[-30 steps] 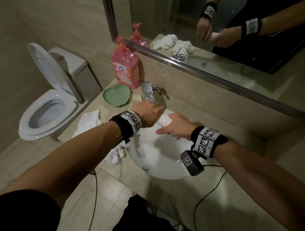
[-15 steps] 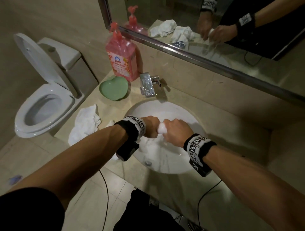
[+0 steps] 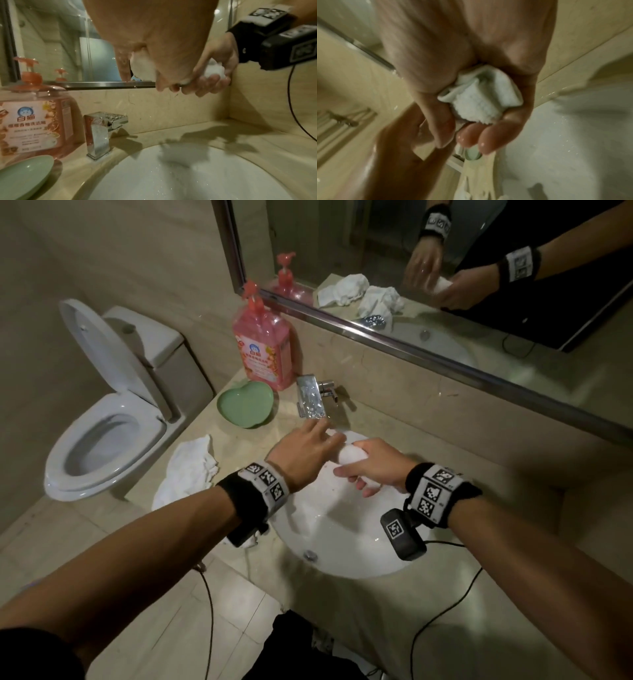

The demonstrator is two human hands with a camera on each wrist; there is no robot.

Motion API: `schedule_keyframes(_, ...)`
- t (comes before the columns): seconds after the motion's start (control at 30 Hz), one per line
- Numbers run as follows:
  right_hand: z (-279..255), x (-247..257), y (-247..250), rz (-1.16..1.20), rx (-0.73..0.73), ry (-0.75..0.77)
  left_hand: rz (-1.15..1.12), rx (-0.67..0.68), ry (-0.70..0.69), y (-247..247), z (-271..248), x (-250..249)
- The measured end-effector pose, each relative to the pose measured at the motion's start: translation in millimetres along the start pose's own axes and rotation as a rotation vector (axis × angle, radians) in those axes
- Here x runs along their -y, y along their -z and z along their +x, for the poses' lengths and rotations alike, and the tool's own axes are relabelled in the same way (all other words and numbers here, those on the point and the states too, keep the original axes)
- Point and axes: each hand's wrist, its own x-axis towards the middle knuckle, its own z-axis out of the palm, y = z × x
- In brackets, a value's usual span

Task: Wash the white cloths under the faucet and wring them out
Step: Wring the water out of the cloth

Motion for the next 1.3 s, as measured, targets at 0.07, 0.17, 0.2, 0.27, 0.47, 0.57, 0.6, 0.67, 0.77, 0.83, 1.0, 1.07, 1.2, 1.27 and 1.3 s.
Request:
schedule_keyframes(0.07, -3.6, 8.8, 4.1, 0.114, 0.088, -0.014, 0.049, -0.073, -0.05, 4.3, -3.6, -4.8)
schedule_keyframes(0.17, -7.9, 19.4, 5.0, 0.148, 0.186, -0.022, 0.079, -0.104, -0.018, 19.7, -0.4, -8.1)
schedule_keyframes(0.2, -9.8, 21.1, 5.2, 0.15, 0.219, -0.023, 0.085, -0.096, -0.007, 25.4, 2.1, -7.6)
schedule_keyframes(0.27, -13.6, 21.9, 5.0, 0.147, 0.271, -0.014, 0.09, -0.063, -0.001, 35.2, 7.6, -5.5)
schedule_keyframes(0.47, -21.2, 11.0, -8.7, -0.028, 0.089, 0.035, 0.086, 0.199, -0.014, 40.3, 19.7, -4.1)
schedule_keyframes(0.57, -17.9, 2.0, -17.0, -0.237, -0.08, 0.052, 0.055, 0.31, 0.038, 30.0, 19.2, -9.4)
schedule_keyframes(0.6, -16.6, -0.9, -18.9, -0.318, -0.127, 0.068, 0.035, 0.356, 0.061, 25.5, 18.7, -11.4)
schedule_keyframes(0.67, -14.8, -6.6, -22.8, -0.511, -0.189, 0.098, -0.026, 0.435, 0.102, 15.7, 18.2, -15.4)
schedule_keyframes(0.77, -11.4, -13.5, -28.3, -0.725, -0.238, 0.121, -0.098, 0.511, 0.166, 1.7, 17.1, -19.2)
schedule_keyframes(0.83, -8.5, -17.1, -30.1, -0.784, -0.268, 0.137, -0.13, 0.527, 0.213, -5.6, 16.8, -20.4)
schedule_keyframes(1.0, -4.0, -23.2, -28.3, -0.927, -0.315, 0.186, -0.198, 0.531, 0.278, -15.7, 16.2, -23.6)
schedule_keyframes(1.07, -3.8, -26.1, -27.7, -0.989, -0.316, 0.213, -0.235, 0.532, 0.3, -20.5, 14.4, -25.6)
schedule_keyframes(1.2, 1.4, -29.6, -29.9, -1.089, -0.299, 0.252, -0.278, 0.54, 0.355, -28.0, 11.4, -27.8)
schedule_keyframes(1.27, 3.6, -31.2, -30.5, -1.127, -0.3, 0.266, -0.288, 0.535, 0.371, -28.3, 10.7, -28.0)
schedule_keyframes(1.3, 5.1, -31.0, -30.0, -1.142, -0.303, 0.272, -0.295, 0.53, 0.379, -28.2, 11.3, -27.8)
